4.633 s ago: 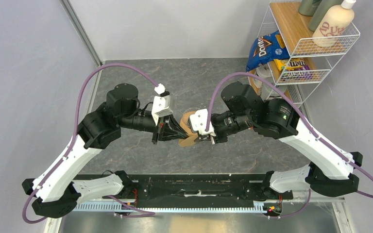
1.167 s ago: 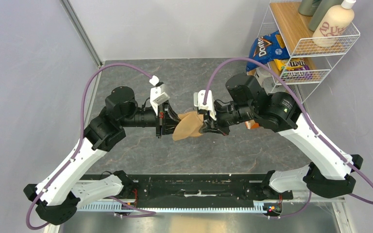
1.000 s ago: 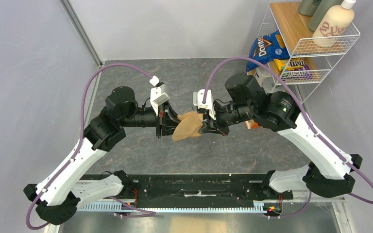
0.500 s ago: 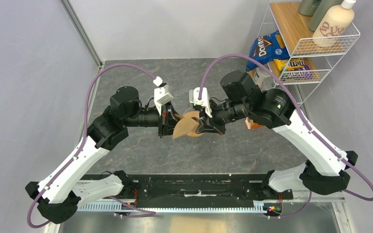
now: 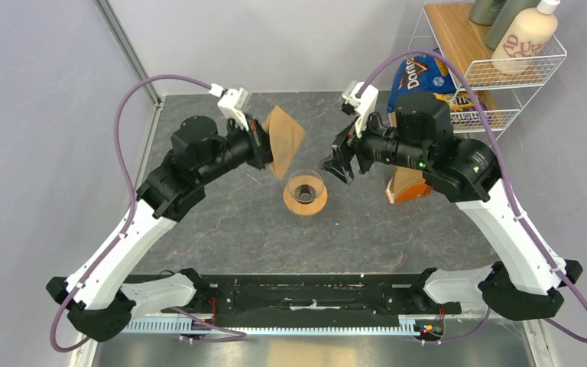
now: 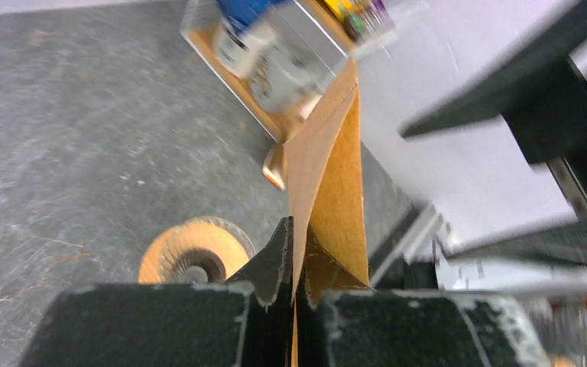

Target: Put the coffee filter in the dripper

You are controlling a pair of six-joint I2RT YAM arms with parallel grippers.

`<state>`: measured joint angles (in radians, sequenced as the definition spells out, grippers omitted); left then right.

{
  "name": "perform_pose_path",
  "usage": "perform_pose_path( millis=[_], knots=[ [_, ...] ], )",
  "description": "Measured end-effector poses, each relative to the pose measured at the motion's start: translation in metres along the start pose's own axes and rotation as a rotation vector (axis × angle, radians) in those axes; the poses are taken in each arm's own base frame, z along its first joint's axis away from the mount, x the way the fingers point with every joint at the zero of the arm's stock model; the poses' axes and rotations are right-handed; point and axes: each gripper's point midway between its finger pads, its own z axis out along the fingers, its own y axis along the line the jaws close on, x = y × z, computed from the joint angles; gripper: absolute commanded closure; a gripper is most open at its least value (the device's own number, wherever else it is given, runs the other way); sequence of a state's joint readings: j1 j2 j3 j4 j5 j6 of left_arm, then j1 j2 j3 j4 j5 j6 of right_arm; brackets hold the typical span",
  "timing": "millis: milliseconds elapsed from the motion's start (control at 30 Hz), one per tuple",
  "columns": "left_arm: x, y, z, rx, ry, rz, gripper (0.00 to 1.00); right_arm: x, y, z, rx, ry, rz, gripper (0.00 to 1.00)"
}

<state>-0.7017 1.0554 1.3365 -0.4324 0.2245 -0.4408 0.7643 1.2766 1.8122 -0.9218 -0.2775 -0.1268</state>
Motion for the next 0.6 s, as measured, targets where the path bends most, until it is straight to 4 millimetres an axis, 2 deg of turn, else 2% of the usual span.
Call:
perform_pose_path(
  millis=[100,167,300,400,500,600],
  knots=[
    [-0.028,0.019,0.013,-0.143,-0.089,-0.092,0.98,-0.017,-0.013,-0.005,0.080,-0.056,0.010,0.17],
    [-0.037,0.032,0.023,-0.219,-0.125,-0.149,0.98,-0.029,-0.022,-0.002,0.119,-0.091,0.016,0.10],
    [-0.036,0.055,0.042,-0.333,-0.150,-0.247,0.98,-0.039,-0.036,0.016,0.166,-0.122,0.025,0.09],
    [-0.028,0.068,0.052,-0.390,-0.147,-0.313,0.98,-0.038,-0.045,0.030,0.197,-0.131,0.028,0.10],
    [-0.023,0.072,0.055,-0.418,-0.142,-0.371,0.98,-0.029,-0.048,0.043,0.221,-0.124,0.025,0.11],
    [-0.025,0.070,0.054,-0.423,-0.154,-0.423,0.98,-0.020,-0.043,0.055,0.213,-0.110,0.010,0.12]
  ],
)
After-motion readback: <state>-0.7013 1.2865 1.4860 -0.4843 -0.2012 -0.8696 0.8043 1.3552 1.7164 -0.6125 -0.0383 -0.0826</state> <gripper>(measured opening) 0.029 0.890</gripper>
